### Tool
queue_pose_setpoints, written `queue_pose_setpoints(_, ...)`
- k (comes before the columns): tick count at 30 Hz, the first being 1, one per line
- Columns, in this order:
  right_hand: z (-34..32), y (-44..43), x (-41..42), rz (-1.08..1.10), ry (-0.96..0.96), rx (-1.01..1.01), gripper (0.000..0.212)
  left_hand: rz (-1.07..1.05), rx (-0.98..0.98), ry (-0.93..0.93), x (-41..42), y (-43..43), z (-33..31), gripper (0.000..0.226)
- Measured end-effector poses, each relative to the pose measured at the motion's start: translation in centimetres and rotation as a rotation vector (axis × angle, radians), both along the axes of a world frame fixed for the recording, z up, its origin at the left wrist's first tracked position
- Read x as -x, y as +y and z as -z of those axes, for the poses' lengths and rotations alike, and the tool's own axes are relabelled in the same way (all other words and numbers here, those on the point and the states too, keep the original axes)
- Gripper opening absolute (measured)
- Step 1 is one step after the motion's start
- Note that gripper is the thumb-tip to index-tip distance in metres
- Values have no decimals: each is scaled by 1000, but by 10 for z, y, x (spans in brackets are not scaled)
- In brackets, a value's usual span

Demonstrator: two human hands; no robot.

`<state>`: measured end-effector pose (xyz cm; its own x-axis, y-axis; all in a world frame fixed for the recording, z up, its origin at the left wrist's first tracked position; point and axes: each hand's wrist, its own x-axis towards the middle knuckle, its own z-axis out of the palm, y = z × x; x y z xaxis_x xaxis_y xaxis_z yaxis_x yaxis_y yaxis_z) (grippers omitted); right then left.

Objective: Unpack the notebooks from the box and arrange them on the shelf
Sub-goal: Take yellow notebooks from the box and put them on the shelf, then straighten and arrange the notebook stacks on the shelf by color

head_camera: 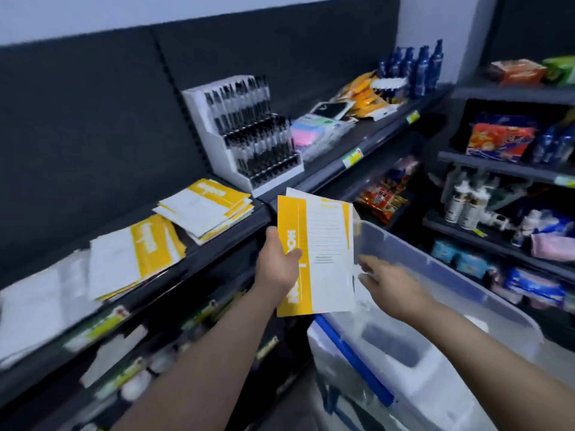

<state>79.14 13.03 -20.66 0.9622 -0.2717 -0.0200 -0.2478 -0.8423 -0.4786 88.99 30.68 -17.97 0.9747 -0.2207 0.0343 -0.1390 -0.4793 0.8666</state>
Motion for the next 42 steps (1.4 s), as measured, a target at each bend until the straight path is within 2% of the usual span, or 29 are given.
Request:
queue_pose_setpoints(3, -17, 37, -12, -172, -73, -69, 32, -77, 31, -69, 20, 43, -19, 23)
queue_pose_setpoints(5, -24, 64, -22, -274, -98, -102, 34, -164, 24, -110, 28, 75, -31, 36)
queue_pose_setpoints(8, -36, 99, -36, -345, -152, -45, 43, -306, -33, -136, 27, 123, -46, 55)
queue_pose_setpoints(10, -43, 120, -47, -371, -206, 34, 47, -411, -35, -138, 20, 156, -56, 48)
queue_pose_setpoints(13, -52, 147, -65, -406, -245, 182, 49, -555, 58, -135, 7, 202, -73, 16)
queue_pose_setpoints(14, -55, 156, -73, -418, -255, 225, 49, -597, 79, -135, 0, 217, -78, 12)
queue_pose_setpoints(20, -68, 205, -115, -427, -284, 289, 46, -679, 122, -78, -49, 279, -91, 13)
queue_pose_setpoints(27, -75, 239, -150, -389, -293, 313, 43, -690, 149, 30, -118, 295, -72, 13)
queue_pose_setpoints(30, -77, 243, -155, -361, -281, 301, 43, -682, 7, 53, -132, 293, -62, 14)
queue_pose_setpoints(36, -73, 241, -159, -337, -248, 336, 42, -605, -435, 34, -138, 289, -46, 33)
queue_pose_setpoints(38, -73, 238, -161, -344, -237, 373, 42, -607, -521, 37, -139, 288, -43, 43)
queue_pose_setpoints(42, -74, 238, -168, -401, -236, 455, 41, -649, -701, -96, -138, 288, -39, 52)
